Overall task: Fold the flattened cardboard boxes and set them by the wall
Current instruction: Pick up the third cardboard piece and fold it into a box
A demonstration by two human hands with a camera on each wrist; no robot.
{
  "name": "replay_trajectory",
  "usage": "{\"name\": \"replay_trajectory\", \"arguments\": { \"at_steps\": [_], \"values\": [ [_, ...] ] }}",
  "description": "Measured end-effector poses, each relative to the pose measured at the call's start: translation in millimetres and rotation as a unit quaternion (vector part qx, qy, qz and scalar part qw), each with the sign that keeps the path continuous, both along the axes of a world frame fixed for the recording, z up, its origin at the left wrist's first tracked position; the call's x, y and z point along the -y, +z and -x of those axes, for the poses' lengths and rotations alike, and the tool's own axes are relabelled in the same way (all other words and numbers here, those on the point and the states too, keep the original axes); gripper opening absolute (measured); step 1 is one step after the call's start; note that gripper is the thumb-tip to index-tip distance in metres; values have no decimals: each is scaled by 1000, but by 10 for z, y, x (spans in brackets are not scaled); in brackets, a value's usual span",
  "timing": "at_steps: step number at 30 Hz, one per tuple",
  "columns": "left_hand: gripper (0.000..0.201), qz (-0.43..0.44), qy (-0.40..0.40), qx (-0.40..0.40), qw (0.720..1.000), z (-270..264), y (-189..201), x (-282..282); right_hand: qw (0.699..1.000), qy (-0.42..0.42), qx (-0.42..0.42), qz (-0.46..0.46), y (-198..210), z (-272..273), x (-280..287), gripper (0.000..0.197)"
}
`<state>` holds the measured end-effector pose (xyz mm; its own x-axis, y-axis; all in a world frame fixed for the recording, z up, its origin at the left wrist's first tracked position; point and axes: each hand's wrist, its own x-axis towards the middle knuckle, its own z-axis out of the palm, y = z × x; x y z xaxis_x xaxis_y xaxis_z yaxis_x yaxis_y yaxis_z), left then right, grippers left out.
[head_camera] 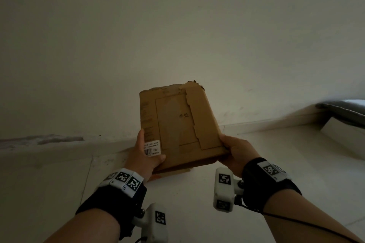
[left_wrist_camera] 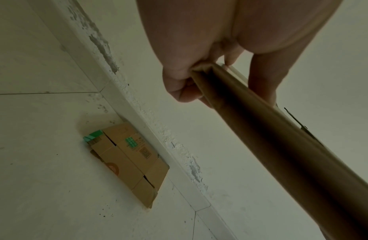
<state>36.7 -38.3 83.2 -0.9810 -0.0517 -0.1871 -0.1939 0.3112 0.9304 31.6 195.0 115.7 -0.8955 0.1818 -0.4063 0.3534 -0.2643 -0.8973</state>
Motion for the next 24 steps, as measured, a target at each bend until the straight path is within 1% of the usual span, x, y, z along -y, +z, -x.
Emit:
{"name": "replay_trajectory", "arguments": {
  "at_steps": [1,3,5,7,10,12,13,14,16,18,19,21,22,24],
  "values": [
    [108,-4,-5,3,1000,4,2,17,1000,10,9,8,3,-8,-15,32],
    [110,-5,-14,12,1000,13,5,41,999,40,27,8,13,-34,-38,24],
    [110,19,-29,15,999,16,10,37,997,62,49,9,13,-67,-52,19],
    [110,52,-34,21,998,28,15,17,995,75,64,19,6,-72,-39,18],
    [112,99,-33,48,993,42,0,-23,996,76,37,-4,-3,-35,9,23],
    [115,123,-37,70,989,48,-38,-54,997,78,4,-24,-13,-11,49,19],
    [115,117,-31,80,989,58,-52,-63,996,79,-9,-30,-22,-5,67,18],
    [113,90,-16,88,992,61,-40,-78,996,80,-20,-37,-34,2,80,21],
    [101,31,26,107,993,69,19,-94,994,78,-38,-69,-48,11,96,25],
    [91,-5,72,104,992,120,48,-76,987,72,-66,-124,-53,15,92,30],
    [90,-18,85,95,992,155,43,-52,980,72,-79,-167,-64,16,91,33],
    [95,-53,87,79,992,176,38,-33,954,86,-101,-270,-89,20,105,36],
    [96,-85,89,74,990,170,54,-43,938,92,-110,-316,-103,21,118,36],
    [89,-188,122,63,973,167,92,-78,904,100,-127,-397,-129,14,167,33]
  ]
}}
